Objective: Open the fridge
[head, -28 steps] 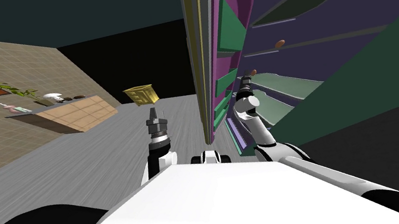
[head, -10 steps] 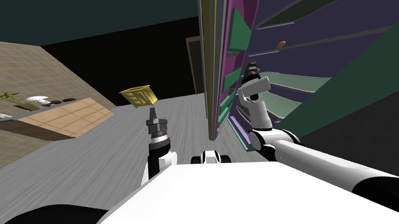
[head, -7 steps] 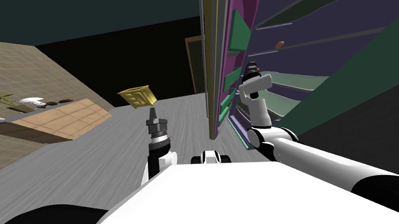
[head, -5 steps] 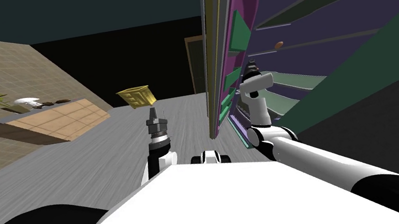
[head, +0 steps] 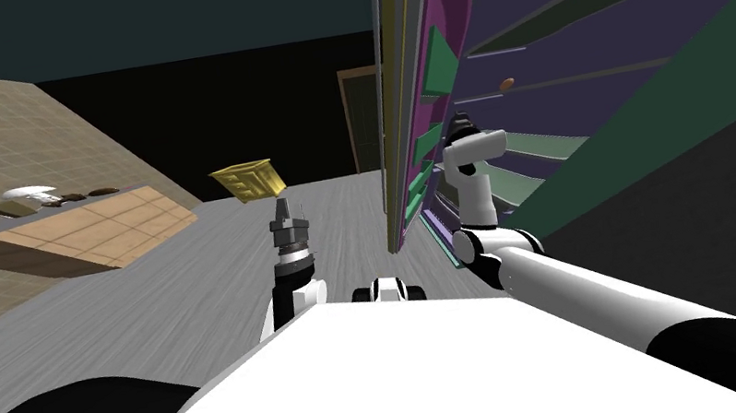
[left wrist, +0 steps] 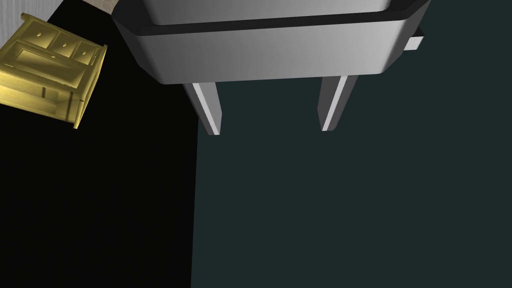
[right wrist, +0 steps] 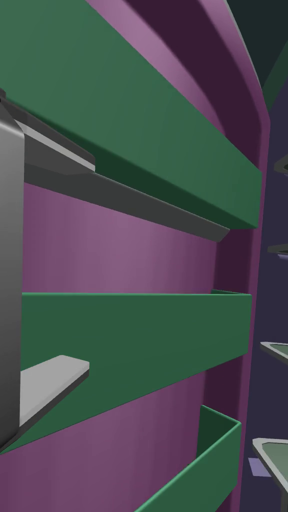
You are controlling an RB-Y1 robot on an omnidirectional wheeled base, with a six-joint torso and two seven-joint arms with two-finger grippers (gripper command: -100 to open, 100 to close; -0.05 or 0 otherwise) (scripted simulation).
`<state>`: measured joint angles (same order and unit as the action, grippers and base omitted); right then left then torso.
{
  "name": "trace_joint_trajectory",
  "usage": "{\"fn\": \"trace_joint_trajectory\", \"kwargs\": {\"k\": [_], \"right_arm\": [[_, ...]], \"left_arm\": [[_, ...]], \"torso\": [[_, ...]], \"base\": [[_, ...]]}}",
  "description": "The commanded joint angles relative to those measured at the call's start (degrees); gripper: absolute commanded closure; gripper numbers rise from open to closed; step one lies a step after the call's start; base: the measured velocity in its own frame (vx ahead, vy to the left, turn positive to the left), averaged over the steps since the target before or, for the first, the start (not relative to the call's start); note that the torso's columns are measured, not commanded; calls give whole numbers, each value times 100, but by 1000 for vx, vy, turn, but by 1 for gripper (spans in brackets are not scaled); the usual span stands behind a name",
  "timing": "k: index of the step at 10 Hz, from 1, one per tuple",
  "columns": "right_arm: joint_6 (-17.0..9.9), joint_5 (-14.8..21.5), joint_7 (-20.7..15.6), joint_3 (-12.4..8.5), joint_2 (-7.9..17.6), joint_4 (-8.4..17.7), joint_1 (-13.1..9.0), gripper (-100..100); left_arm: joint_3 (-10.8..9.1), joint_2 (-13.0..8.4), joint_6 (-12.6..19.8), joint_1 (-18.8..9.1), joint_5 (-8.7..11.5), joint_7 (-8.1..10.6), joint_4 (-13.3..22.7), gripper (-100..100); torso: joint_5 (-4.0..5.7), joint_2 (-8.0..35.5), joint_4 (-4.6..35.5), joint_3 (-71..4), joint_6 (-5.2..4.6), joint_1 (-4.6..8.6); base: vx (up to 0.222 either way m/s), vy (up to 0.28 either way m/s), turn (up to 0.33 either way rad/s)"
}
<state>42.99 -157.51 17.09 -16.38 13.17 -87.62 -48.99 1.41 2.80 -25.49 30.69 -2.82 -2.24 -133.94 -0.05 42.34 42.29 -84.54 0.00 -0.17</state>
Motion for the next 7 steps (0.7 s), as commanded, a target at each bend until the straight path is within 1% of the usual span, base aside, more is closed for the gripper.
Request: {"fn": "trace_joint_trajectory", "kwargs": {"k": [1, 2, 3, 5, 7], "right_arm": [[40, -344, -407, -150, -40, 131, -158, -100], [64, -524, -560, -234, -64, 197, -245, -100], [64, -524, -597, -234, -64, 197, -245, -100], [106, -836, -921, -379, -102, 306, -398, -100], [139, -1072, -1154, -489, -126, 379, -519, -100]], "left_arm": [[0, 0, 0, 0, 0, 0, 0, 0], [0, 0, 0, 0, 0, 0, 0, 0], [0, 0, 0, 0, 0, 0, 0, 0], [-1, -1, 0, 0, 0, 0, 0, 0], [0, -1, 0, 0, 0, 0, 0, 0]], "torso": [[4, -1, 1, 1, 1, 19], [7, -7, -1, -4, -1, 24], [6, -7, -1, -4, -2, 19], [7, -12, -3, -7, -1, 23], [2, -3, 0, -1, 0, 9]], "base": [[-44, 94, -42], [-51, 111, -109], [-39, 78, -29], [-33, 79, -41], [-44, 96, -54]]}}
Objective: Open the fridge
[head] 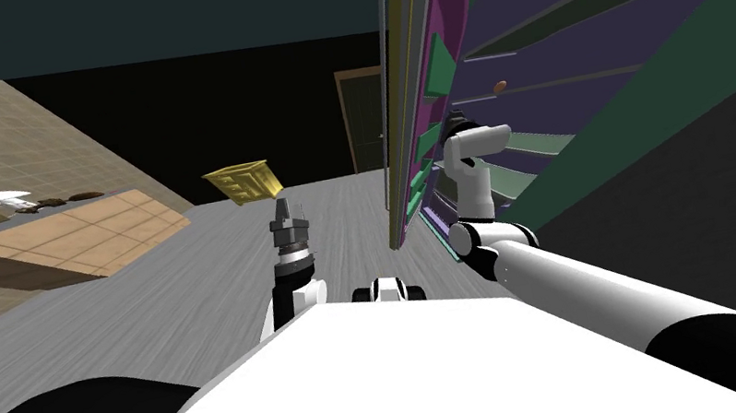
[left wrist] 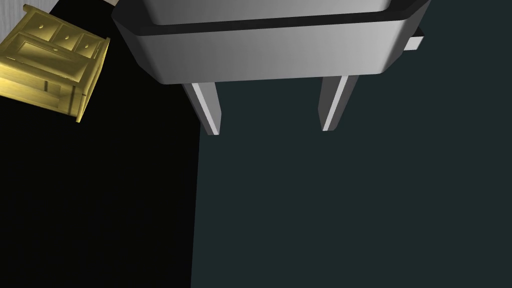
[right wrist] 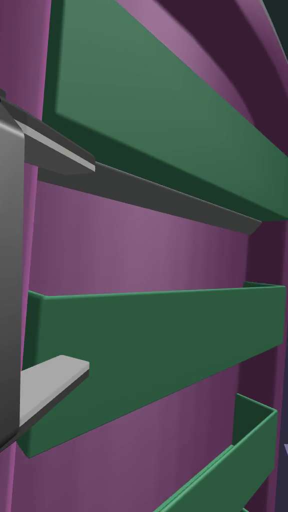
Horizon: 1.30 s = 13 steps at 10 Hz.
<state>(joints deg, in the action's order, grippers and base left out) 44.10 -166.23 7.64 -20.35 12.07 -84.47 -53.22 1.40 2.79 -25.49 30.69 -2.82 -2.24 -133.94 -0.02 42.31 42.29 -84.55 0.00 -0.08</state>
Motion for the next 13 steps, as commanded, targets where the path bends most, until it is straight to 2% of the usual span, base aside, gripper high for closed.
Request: {"fn": "trace_joint_trajectory", "kwargs": {"k": [1, 3, 4, 5, 6, 8, 11, 13], "right_arm": [[40, -283, -288, -130, -23, 87, -140, -100], [40, -224, -241, -104, -28, 64, -115, -100], [136, -229, -263, -107, 26, 71, -210, 100], [77, -217, -246, -104, -7, 71, -166, 100], [83, -20, -175, -181, 8, 102, -190, 100], [77, 176, -103, -259, 20, 132, -205, 100], [69, 470, 6, -375, 38, 178, -229, 100], [61, 765, 115, -492, 56, 224, -252, 100]], "left_arm": [[0, 0, 0, 0, 0, 0, 0, 0], [-1, -1, 0, 0, 0, 0, 0, 0], [-1, -1, 0, 0, 0, 0, 0, 0], [-1, -2, 0, 1, 0, 0, 0, 0], [-1, -1, 0, 1, 0, 0, 0, 0], [2, 2, -1, 2, 0, 0, -1, 0], [1, 1, 0, 1, 0, 0, -1, 0], [1, 1, 0, 2, 0, 0, 0, 0]], "torso": [[1, 1, 0, 0, 1, 6], [8, -10, -3, -6, -1, 25], [9, -12, -4, -8, -1, 26], [8, -33, -8, -19, -1, 29], [6, -16, -8, -12, -1, 15], [-24, -19, -5, -11, 6, -76], [11, 6, 3, 5, -2, 35], [3, -16, -5, -10, 2, 7]], "base": [[-36, 72, -20], [-9, 20, -1], [85, -33, 19], [56, -25, 9], [83, 139, -39], [119, 303, -38], [79, 228, -20], [132, 272, -64]]}}
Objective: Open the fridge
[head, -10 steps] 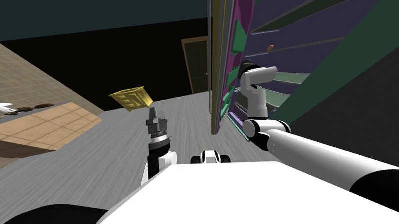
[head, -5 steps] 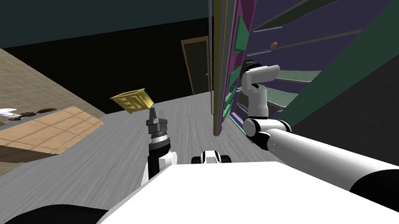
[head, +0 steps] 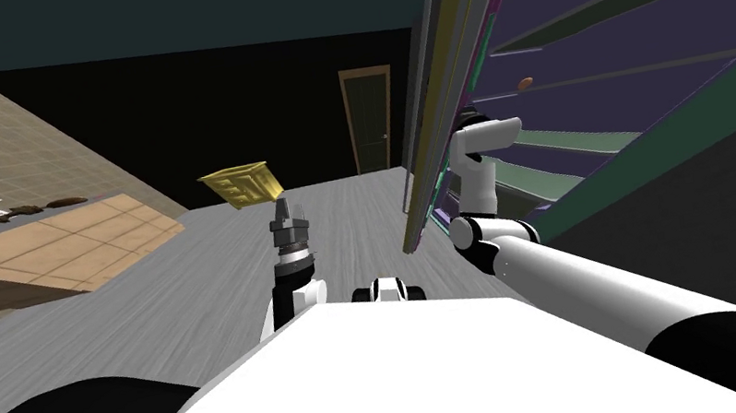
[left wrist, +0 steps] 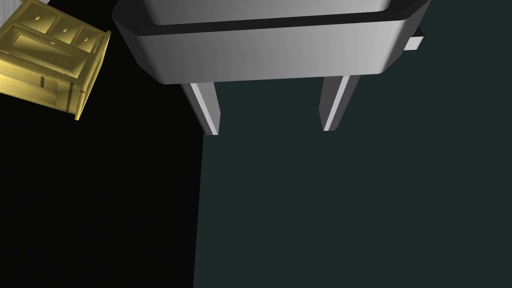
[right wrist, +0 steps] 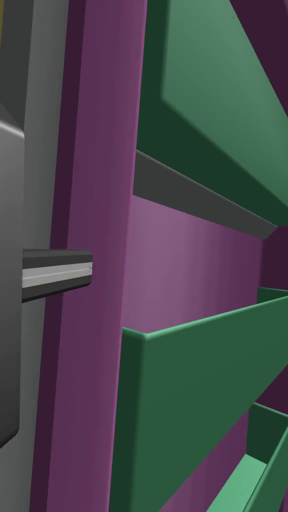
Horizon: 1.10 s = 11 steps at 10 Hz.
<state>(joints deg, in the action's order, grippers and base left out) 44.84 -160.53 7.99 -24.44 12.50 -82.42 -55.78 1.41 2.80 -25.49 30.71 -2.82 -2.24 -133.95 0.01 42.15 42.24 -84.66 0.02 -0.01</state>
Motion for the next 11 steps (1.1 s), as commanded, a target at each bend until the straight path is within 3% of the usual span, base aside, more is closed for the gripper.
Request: {"fn": "trace_joint_trajectory", "kwargs": {"k": [1, 2, 11], "right_arm": [[4, 153, 56, -55, 0, 3, -6, 100], [184, 186, 26, -104, 90, 4, -157, -100], [1032, 302, -177, -280, 494, 49, -854, -100]], "left_arm": [[0, 0, 0, 0, 0, 0, 0, 0], [-1, -1, 0, -1, 0, 0, -1, 0], [-1, -1, 0, 0, 0, 0, 0, 0]], "torso": [[-12, -10, -5, -7, 13, -28], [-2, 16, 0, 8, 14, 15], [-3, 11, 3, 7, -1, -5]], "base": [[66, 127, -37], [58, 79, -12], [107, 137, -19]]}}
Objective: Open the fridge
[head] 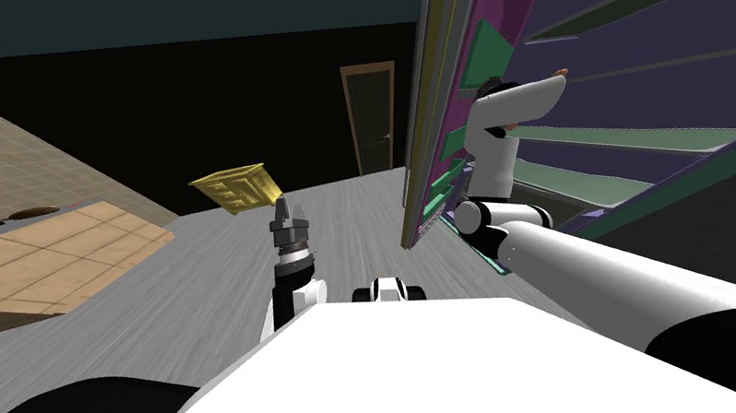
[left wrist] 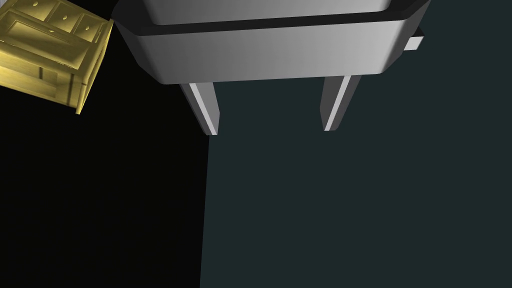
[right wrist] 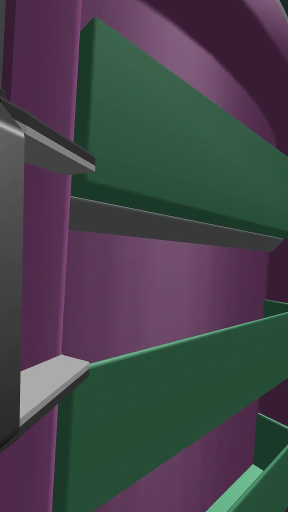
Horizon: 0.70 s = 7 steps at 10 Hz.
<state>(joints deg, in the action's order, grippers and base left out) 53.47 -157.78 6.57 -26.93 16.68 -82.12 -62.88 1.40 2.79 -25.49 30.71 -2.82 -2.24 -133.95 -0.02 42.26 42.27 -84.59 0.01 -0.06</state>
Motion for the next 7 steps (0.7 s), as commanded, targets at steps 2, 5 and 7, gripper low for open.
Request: {"fn": "trace_joint_trajectory", "kwargs": {"k": [2, 5, 7], "right_arm": [[338, 54, -76, -67, 157, 32, -284, -100], [471, 100, -97, -89, 213, 48, -405, -100], [720, -2, -207, -61, 349, 32, -606, -100]], "left_arm": [[0, 0, 0, 0, 0, 0, 0, 0], [0, 0, 0, 0, 0, 0, 0, 0], [-1, -1, 0, -1, 0, 0, 0, 0]], "torso": [[2, 2, 1, 1, -1, 7], [2, 0, 1, 1, 0, 5], [12, 23, 8, 15, -3, 35]], "base": [[100, 127, -14], [88, 111, -15], [23, 19, -15]]}}
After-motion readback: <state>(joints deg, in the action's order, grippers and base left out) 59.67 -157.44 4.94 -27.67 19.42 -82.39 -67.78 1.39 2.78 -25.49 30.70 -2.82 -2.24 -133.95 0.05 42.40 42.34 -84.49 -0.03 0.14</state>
